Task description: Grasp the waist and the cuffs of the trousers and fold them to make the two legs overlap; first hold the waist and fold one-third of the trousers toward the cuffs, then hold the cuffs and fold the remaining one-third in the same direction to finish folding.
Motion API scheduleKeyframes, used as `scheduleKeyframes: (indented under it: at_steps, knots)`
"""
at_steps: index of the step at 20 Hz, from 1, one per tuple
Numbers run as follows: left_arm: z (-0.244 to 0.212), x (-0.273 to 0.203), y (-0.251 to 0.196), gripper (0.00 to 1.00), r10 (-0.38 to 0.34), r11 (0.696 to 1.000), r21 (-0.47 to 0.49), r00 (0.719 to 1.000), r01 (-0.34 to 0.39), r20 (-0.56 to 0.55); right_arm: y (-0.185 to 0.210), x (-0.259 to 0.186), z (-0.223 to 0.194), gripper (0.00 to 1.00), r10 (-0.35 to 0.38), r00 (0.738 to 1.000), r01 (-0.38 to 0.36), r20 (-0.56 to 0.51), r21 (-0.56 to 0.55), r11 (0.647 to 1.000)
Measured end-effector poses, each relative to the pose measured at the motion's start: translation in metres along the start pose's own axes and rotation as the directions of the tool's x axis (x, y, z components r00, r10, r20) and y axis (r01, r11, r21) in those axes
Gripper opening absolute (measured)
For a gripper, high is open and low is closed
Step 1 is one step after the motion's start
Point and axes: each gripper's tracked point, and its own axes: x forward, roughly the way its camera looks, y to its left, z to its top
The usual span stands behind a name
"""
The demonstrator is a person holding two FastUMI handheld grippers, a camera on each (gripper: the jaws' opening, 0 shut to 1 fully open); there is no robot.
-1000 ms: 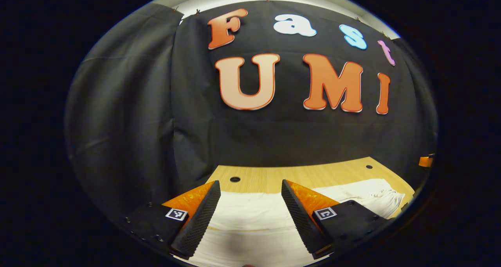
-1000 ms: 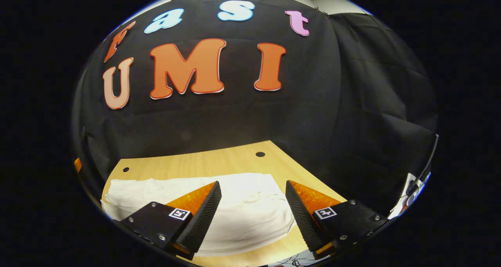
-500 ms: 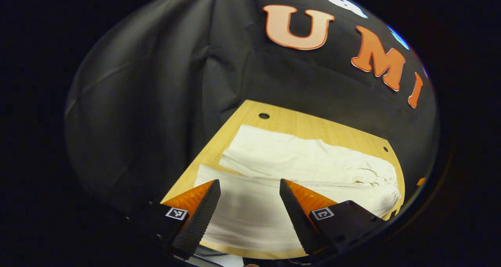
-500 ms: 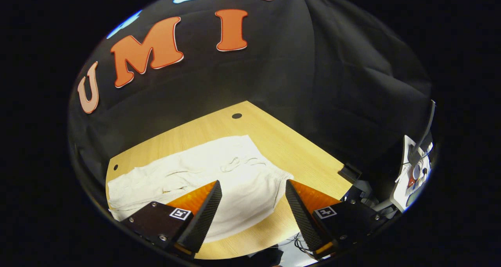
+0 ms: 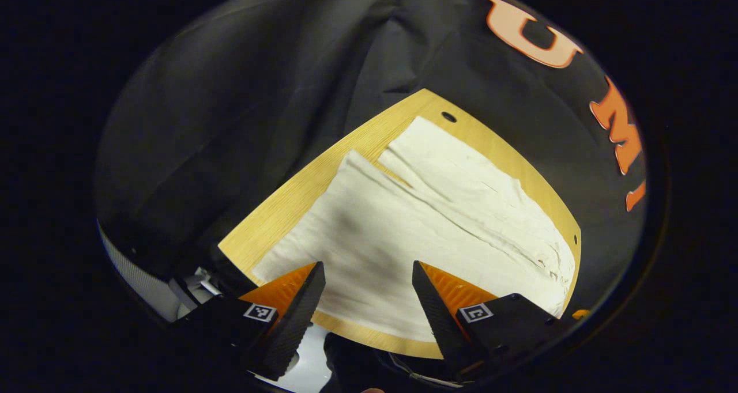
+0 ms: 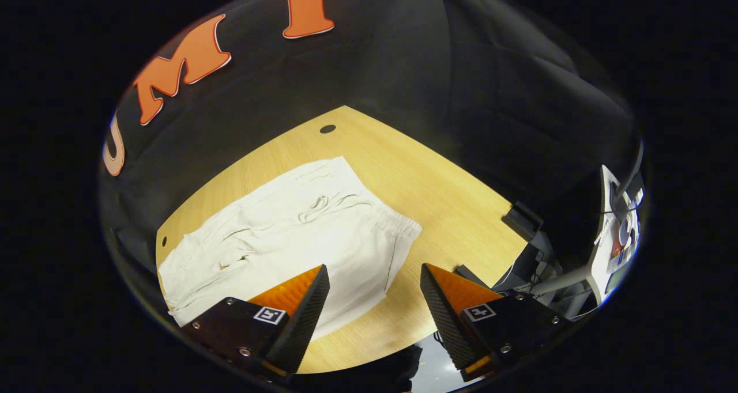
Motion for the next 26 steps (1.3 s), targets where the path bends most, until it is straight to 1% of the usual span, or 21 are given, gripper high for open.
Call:
scheduleKeyframes:
  at_steps: [3,6,8,11,13,15,17,20,21,22,24,26]
  knots:
    - [-0.012,0.012,0.026,0.99,-0.005,0.993,-0.121,0.999,0.000,-0.039,-0.002,0.010,-0.006,0.94,0.010,0.999,-0.009,-0.045,0.026,1.000]
    - [-0.022,0.015,0.048,1.00,-0.002,0.976,-0.216,0.997,-0.016,-0.081,-0.006,0.018,-0.010,0.94,0.014,0.998,-0.012,-0.067,0.035,0.999]
    - [-0.027,0.020,0.058,0.99,0.001,0.966,-0.258,0.996,-0.025,-0.092,-0.006,0.023,-0.015,0.94,0.016,0.996,-0.012,-0.086,0.042,0.999]
    - [-0.029,0.025,0.062,1.00,-0.025,0.943,-0.332,0.993,-0.015,-0.114,-0.004,0.029,-0.021,0.95,0.024,0.993,-0.019,-0.113,0.047,0.999]
    - [-0.034,0.027,0.064,0.98,-0.037,0.926,-0.377,0.990,-0.017,-0.135,-0.001,0.031,-0.023,0.94,0.031,0.992,-0.025,-0.122,0.053,0.998]
    - [-0.033,0.028,0.065,1.00,-0.044,0.912,-0.409,0.990,-0.015,-0.135,0.000,0.034,-0.023,0.94,0.035,0.992,-0.028,-0.124,0.060,0.998]
    - [-0.031,0.028,0.067,0.96,-0.060,0.901,-0.434,0.989,-0.004,-0.132,-0.003,0.035,-0.023,0.94,0.034,0.991,-0.025,-0.131,0.069,0.997]
    - [-0.021,0.037,0.068,0.95,-0.079,0.881,-0.473,0.991,0.018,-0.110,-0.004,0.041,-0.023,0.94,0.036,0.990,-0.025,-0.134,0.082,0.996]
    - [-0.015,0.038,0.066,0.93,-0.086,0.873,-0.486,0.991,0.027,-0.100,-0.005,0.042,-0.023,0.94,0.034,0.990,-0.022,-0.139,0.086,0.996]
    - [-0.011,0.040,0.065,0.93,-0.091,0.867,-0.498,0.991,0.033,-0.094,-0.004,0.043,-0.025,0.94,0.038,0.989,-0.025,-0.146,0.089,0.996]
    - [-0.005,0.046,0.063,0.84,-0.104,0.856,-0.514,0.992,0.050,-0.078,-0.003,0.045,-0.028,0.95,0.043,0.987,-0.028,-0.154,0.100,0.995]
    - [0.004,0.052,0.058,0.70,-0.126,0.852,-0.517,0.990,0.079,-0.056,-0.007,0.047,-0.030,0.94,0.038,0.987,-0.020,-0.158,0.113,0.993]
